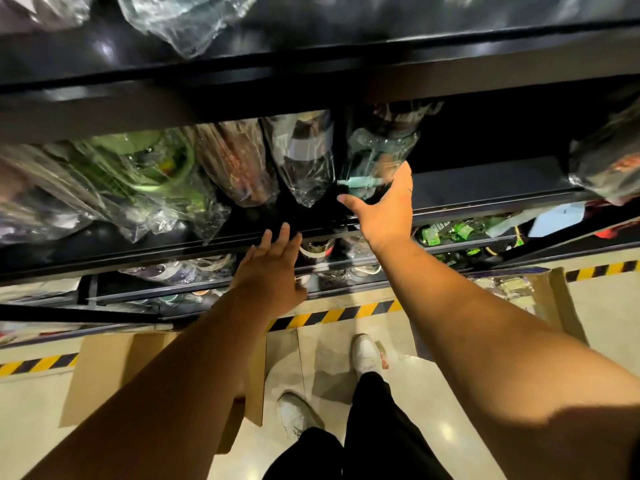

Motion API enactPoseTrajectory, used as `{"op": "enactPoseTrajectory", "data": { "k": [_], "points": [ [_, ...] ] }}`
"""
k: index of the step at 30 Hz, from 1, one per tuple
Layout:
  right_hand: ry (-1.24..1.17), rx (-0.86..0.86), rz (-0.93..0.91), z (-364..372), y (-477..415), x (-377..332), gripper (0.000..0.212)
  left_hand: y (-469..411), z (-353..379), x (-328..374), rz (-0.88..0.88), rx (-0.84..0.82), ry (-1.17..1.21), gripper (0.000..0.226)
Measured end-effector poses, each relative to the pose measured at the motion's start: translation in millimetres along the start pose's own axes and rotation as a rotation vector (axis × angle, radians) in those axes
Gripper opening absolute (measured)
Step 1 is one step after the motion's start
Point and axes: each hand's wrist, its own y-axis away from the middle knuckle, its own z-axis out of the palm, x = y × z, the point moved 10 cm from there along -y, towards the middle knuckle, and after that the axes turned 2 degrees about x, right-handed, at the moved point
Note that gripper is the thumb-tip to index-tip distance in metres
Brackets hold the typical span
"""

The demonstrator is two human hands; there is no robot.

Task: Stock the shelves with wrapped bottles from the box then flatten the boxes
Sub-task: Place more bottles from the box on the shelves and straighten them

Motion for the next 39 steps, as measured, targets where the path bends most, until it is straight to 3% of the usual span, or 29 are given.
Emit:
{"op": "enactPoseTrajectory", "data": {
  "k": [3,14,20,24,26,30,39],
  "points": [
    [0.002,0.06,0.035,4.9,-4.9,0.7,0.101,0.3,2.0,-1.9,0.018,-0.003,0.015,0.102],
    [-0.057,0.109,0.111,16.7,-15.0,10.5,0.094,-0.1,5.2,-4.5,0.026,-0.061,0.102,0.113],
    [0.075,-0.012,0.032,16.4,0.7,15.9,0.102,0.3,5.8,-7.8,0.013,-0.092,0.109,0.112],
    [0.645,-0.056,-0.083,-7.7,32.6,25.2,0.074,3.1,-9.4,3.6,-0.026,-0.07,0.052,0.101],
    [0.763,-0.085,-0.054,-25.7,48.8,36.7,0.072,6.9,-18.5,17.9,-0.013,-0.016,0.034,0.091],
    [0.793,-0.098,0.094,-74.2,86.8,64.1,0.078,27.3,-18.7,60.9,0.113,0.123,0.015,0.078],
    [0.806,-0.042,0.353,-217.0,175.5,153.2,0.085,70.2,20.1,194.5,0.252,0.118,0.02,0.081]
  ]
}}
